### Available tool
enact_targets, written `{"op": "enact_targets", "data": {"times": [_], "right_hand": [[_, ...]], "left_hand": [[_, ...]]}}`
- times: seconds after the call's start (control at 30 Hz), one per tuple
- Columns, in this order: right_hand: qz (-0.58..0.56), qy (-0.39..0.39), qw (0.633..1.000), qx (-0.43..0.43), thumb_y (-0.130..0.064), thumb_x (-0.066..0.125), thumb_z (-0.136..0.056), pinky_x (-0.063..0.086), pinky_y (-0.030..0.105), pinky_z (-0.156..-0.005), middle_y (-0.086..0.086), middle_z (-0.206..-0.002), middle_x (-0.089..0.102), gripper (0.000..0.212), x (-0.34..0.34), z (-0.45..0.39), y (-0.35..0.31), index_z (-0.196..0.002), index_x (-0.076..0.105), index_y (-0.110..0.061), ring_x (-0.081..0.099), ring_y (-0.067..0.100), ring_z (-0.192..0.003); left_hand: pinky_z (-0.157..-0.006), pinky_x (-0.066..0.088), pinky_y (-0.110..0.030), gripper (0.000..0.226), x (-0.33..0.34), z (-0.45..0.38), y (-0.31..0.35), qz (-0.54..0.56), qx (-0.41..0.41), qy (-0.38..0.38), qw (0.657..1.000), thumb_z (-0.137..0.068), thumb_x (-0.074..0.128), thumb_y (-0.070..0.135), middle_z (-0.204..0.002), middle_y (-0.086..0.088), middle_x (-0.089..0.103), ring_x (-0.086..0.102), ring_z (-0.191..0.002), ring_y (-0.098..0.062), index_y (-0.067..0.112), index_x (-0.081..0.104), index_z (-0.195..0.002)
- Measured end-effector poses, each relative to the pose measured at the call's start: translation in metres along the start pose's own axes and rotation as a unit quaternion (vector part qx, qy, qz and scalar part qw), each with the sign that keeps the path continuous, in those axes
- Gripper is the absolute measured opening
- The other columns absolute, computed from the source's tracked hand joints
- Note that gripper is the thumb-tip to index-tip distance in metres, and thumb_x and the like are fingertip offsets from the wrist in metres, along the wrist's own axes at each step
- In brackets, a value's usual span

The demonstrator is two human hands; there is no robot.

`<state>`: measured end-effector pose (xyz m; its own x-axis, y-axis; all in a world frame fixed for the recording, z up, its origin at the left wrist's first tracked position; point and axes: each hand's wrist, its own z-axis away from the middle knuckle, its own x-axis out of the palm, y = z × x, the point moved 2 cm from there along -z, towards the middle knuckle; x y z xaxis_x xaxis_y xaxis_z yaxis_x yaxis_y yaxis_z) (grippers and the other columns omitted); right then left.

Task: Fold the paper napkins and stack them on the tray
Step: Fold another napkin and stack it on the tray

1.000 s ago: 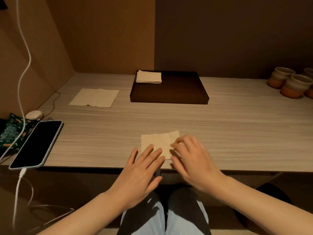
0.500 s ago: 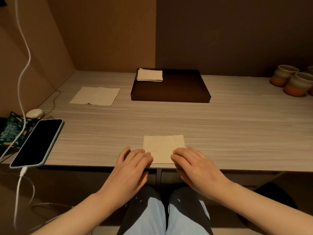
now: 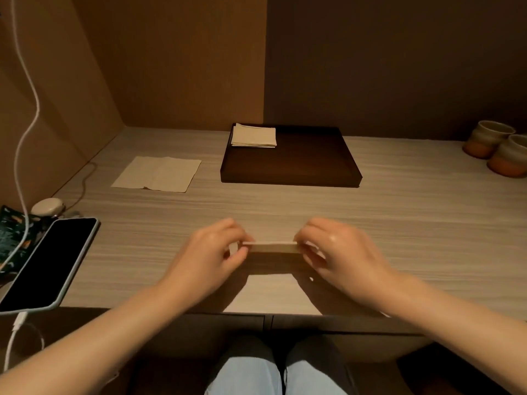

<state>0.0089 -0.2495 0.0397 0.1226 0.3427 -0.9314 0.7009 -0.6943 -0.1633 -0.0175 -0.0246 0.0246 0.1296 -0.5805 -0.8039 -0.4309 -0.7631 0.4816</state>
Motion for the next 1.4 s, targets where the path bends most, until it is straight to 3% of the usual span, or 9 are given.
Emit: {"op": "enact_targets", "data": {"times": [0.13,0.23,0.43,0.63,0.77,0.93,1.13,1.3,1.4], "right_hand": [[-0.016,0.036,0.997,0.060,-0.021,0.064,-0.091,0.056,0.035,-0.065,-0.007,-0.089,0.064,0.008,-0.020,-0.057,0.018,-0.098,0.068,-0.021,0.061,0.013,-0.079],[-0.063,0.060,0.989,0.118,-0.024,0.061,-0.094,0.057,0.030,-0.070,-0.006,-0.093,0.068,0.015,-0.025,-0.106,0.039,-0.107,0.069,-0.021,0.064,0.010,-0.084],[-0.089,0.112,0.979,0.146,-0.017,0.056,-0.098,0.053,0.024,-0.078,0.004,-0.104,0.071,0.022,-0.018,-0.204,0.089,-0.115,0.069,-0.012,0.065,0.015,-0.095],[-0.081,0.119,0.980,0.135,-0.012,0.053,-0.099,0.057,0.035,-0.085,0.011,-0.104,0.072,0.026,0.009,-0.263,0.134,-0.120,0.068,-0.010,0.068,0.021,-0.092],[-0.035,0.104,0.988,0.105,-0.001,0.053,-0.094,0.056,0.043,-0.075,0.011,-0.089,0.069,0.017,0.050,-0.279,0.169,-0.095,0.070,-0.005,0.065,0.024,-0.081],[-0.022,0.043,0.993,0.112,0.010,0.050,-0.084,0.035,0.030,-0.057,0.006,-0.073,0.055,0.025,0.098,-0.282,0.193,-0.067,0.052,-0.008,0.052,0.021,-0.065],[0.012,0.010,0.996,0.086,0.001,0.056,-0.089,0.039,0.028,-0.065,0.010,-0.086,0.060,0.017,0.125,-0.288,0.196,-0.078,0.057,-0.011,0.055,0.022,-0.080],[0.011,0.005,0.994,0.108,-0.009,0.051,-0.096,0.052,0.040,-0.073,0.009,-0.084,0.062,0.020,0.130,-0.288,0.197,-0.081,0.064,-0.007,0.057,0.023,-0.078],[0.006,-0.005,0.991,0.135,-0.020,0.044,-0.100,0.052,0.041,-0.086,0.008,-0.089,0.067,0.030,0.132,-0.283,0.195,-0.084,0.066,-0.009,0.059,0.026,-0.100]], "left_hand": [[-0.060,0.053,-0.014,0.014,-0.020,-0.054,-0.015,0.106,-0.107,0.027,0.988,-0.089,0.061,0.016,-0.090,0.011,0.064,0.067,-0.062,-0.004,0.024,0.067,-0.098],[-0.062,0.056,-0.018,0.013,-0.032,-0.102,-0.036,0.150,-0.147,0.055,0.976,-0.090,0.061,0.013,-0.091,0.002,0.068,0.070,-0.068,-0.008,0.021,0.068,-0.098],[-0.082,0.057,-0.035,0.016,-0.047,-0.199,-0.092,0.075,-0.140,0.148,0.976,-0.090,0.064,0.017,-0.095,0.001,0.071,0.065,-0.091,-0.011,0.017,0.071,-0.104],[-0.087,0.050,-0.026,0.023,-0.035,-0.266,-0.138,0.016,-0.128,0.203,0.971,-0.093,0.059,0.012,-0.109,-0.004,0.070,0.062,-0.098,-0.013,0.013,0.069,-0.114],[-0.101,0.046,-0.030,0.024,-0.010,-0.292,-0.170,-0.006,-0.093,0.155,0.984,-0.093,0.058,0.009,-0.124,0.001,0.065,0.059,-0.114,-0.013,0.012,0.069,-0.114],[-0.105,0.043,-0.037,0.025,0.021,-0.306,-0.210,-0.099,-0.071,0.042,0.992,-0.092,0.057,0.007,-0.129,-0.001,0.062,0.057,-0.119,-0.021,0.010,0.070,-0.113],[-0.089,0.051,-0.049,0.023,0.030,-0.307,-0.222,-0.186,-0.077,-0.024,0.979,-0.093,0.053,0.008,-0.116,-0.012,0.067,0.061,-0.107,-0.032,0.011,0.067,-0.110],[-0.094,0.049,-0.046,0.028,0.031,-0.307,-0.226,-0.194,-0.096,-0.042,0.975,-0.092,0.053,0.014,-0.124,-0.006,0.065,0.059,-0.111,-0.027,0.015,0.068,-0.116],[-0.092,0.051,-0.045,0.026,0.035,-0.307,-0.226,-0.184,-0.107,-0.069,0.975,-0.091,0.053,0.016,-0.122,-0.006,0.064,0.060,-0.108,-0.025,0.016,0.068,-0.113]]}}
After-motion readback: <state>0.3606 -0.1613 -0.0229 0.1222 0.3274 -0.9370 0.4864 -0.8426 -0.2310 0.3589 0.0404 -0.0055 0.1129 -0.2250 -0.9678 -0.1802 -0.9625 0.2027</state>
